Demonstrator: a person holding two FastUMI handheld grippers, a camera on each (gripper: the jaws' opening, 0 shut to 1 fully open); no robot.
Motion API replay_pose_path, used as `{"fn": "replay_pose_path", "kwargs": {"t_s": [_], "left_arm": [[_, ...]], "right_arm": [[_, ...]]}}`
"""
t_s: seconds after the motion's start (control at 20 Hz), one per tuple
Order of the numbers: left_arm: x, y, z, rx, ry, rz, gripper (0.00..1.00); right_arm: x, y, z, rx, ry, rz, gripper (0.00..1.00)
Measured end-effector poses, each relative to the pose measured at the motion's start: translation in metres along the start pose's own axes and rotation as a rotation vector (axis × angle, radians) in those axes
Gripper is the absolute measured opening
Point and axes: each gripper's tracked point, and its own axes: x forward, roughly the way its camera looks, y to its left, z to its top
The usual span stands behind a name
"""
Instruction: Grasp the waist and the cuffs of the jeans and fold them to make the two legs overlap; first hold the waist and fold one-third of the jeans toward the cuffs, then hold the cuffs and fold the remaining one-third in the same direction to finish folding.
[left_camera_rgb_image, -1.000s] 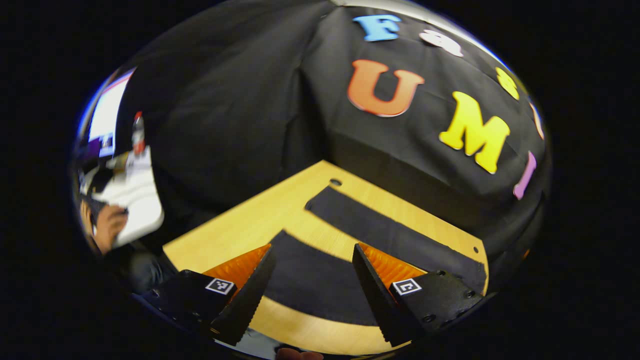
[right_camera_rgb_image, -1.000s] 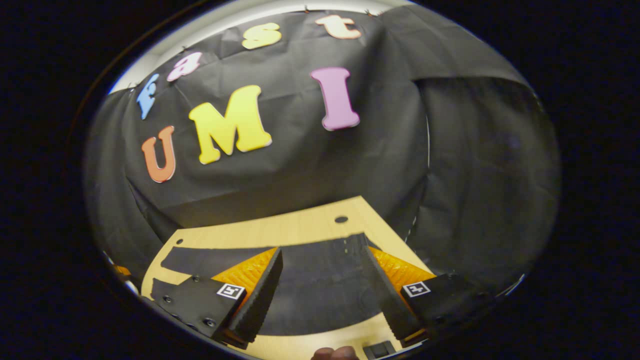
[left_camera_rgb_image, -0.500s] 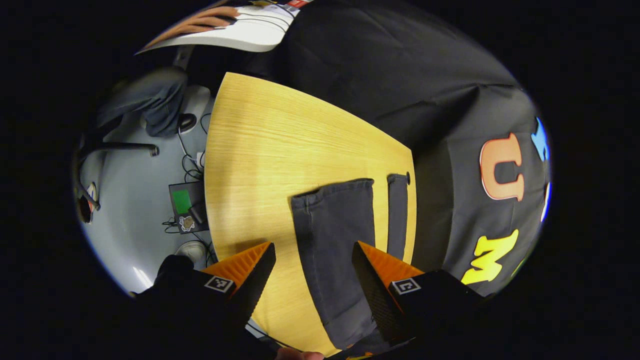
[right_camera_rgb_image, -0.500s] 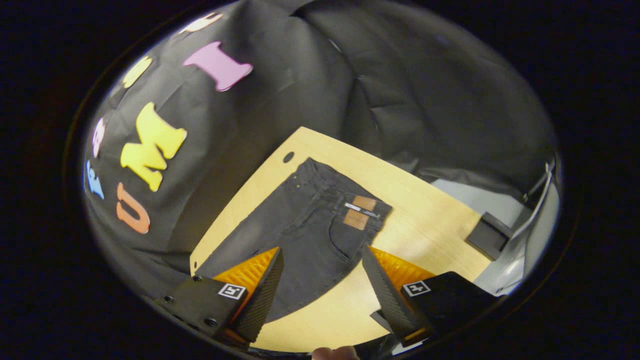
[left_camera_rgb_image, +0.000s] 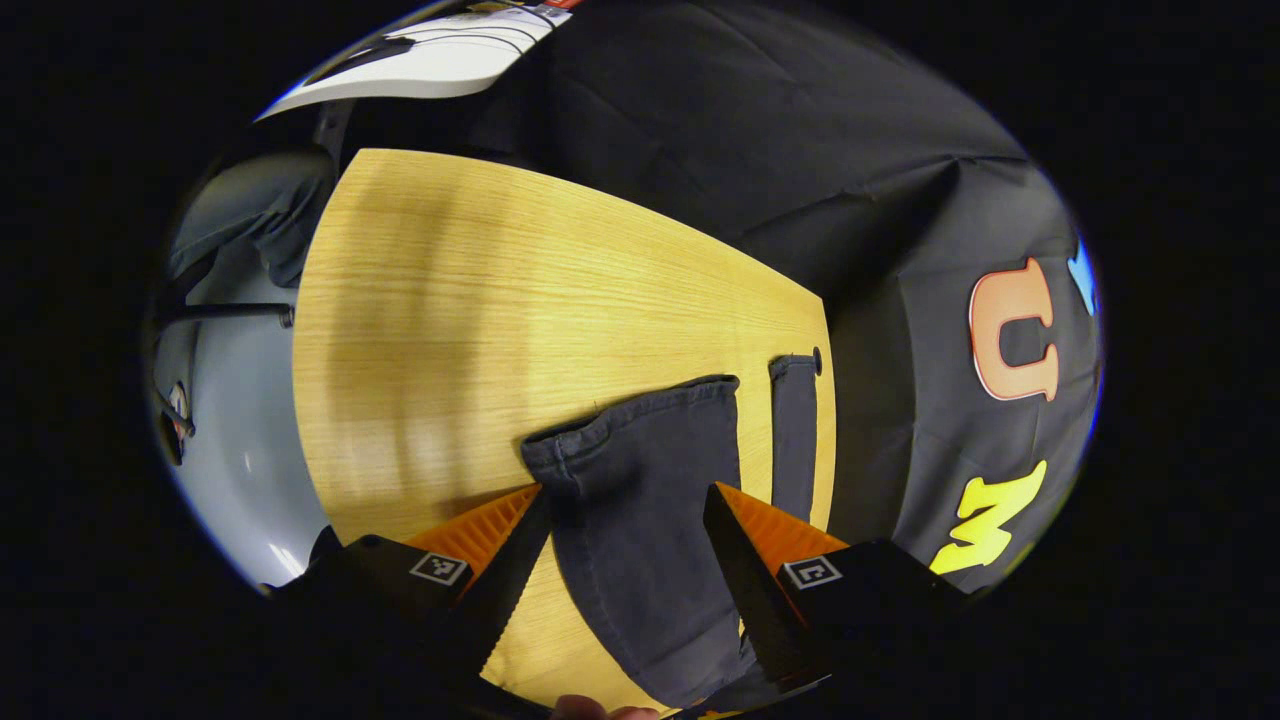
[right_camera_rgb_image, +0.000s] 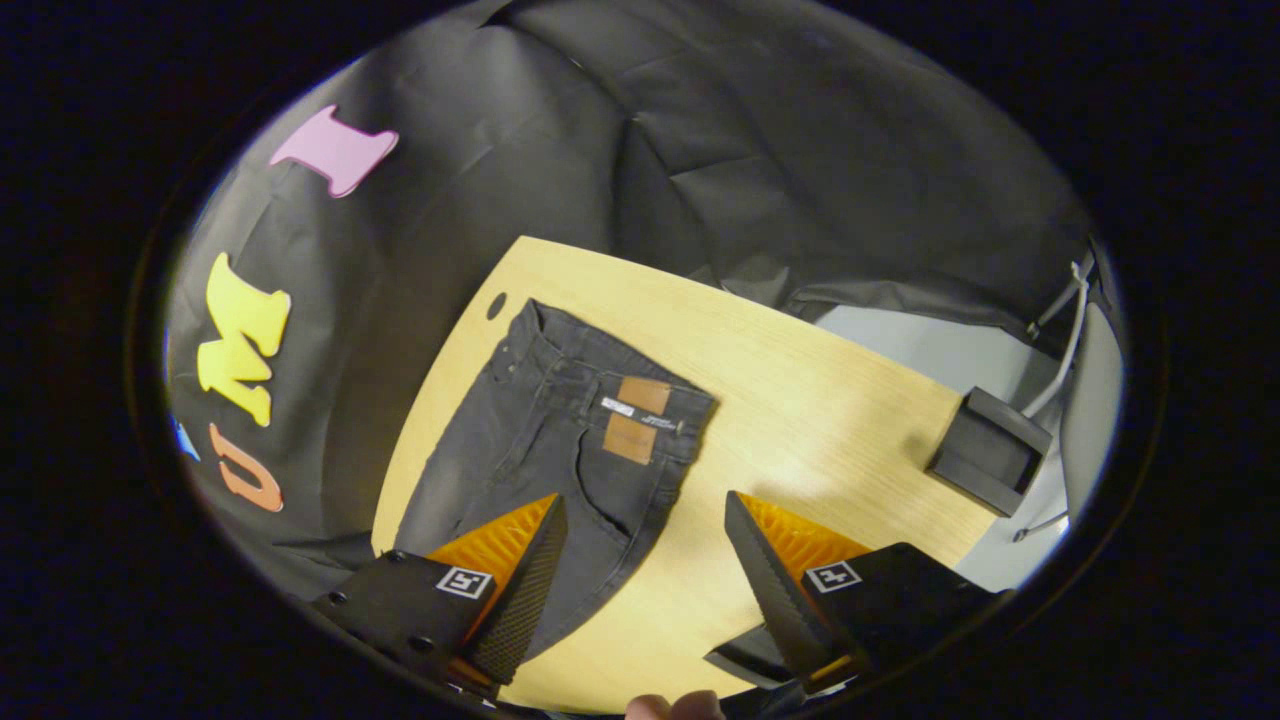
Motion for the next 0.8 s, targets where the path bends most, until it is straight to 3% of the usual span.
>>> {"fn": "replay_pose_path", "kwargs": {"t_s": [0.25, 0.3, 0.45, 0.55, 0.75, 0.8], "left_arm": [[0.006, -0.007, 0.0, 0.005, 0.013, 0.019, 0.99], [0.007, -0.008, 0.0, 0.007, 0.016, 0.025, 1.0], [0.013, -0.014, 0.0, 0.023, 0.023, 0.03, 0.98], [0.019, -0.017, 0.0, 0.036, 0.03, 0.035, 0.98], [0.026, -0.017, -0.002, 0.077, 0.063, 0.085, 0.95], [0.028, -0.012, -0.002, 0.075, 0.073, 0.111, 0.92]], "right_arm": [[0.033, -0.011, 0.018, 0.02, -0.012, -0.073, 0.98], [0.038, -0.006, 0.022, 0.026, -0.014, -0.073, 0.92], [0.054, 0.009, 0.029, -0.004, -0.011, -0.091, 0.94], [0.062, 0.012, 0.03, -0.042, -0.004, -0.168, 0.91], [0.07, 0.008, 0.023, -0.21, -0.007, -0.404, 0.95], [0.07, 0.007, 0.02, -0.267, 0.004, -0.446, 0.89]]}}
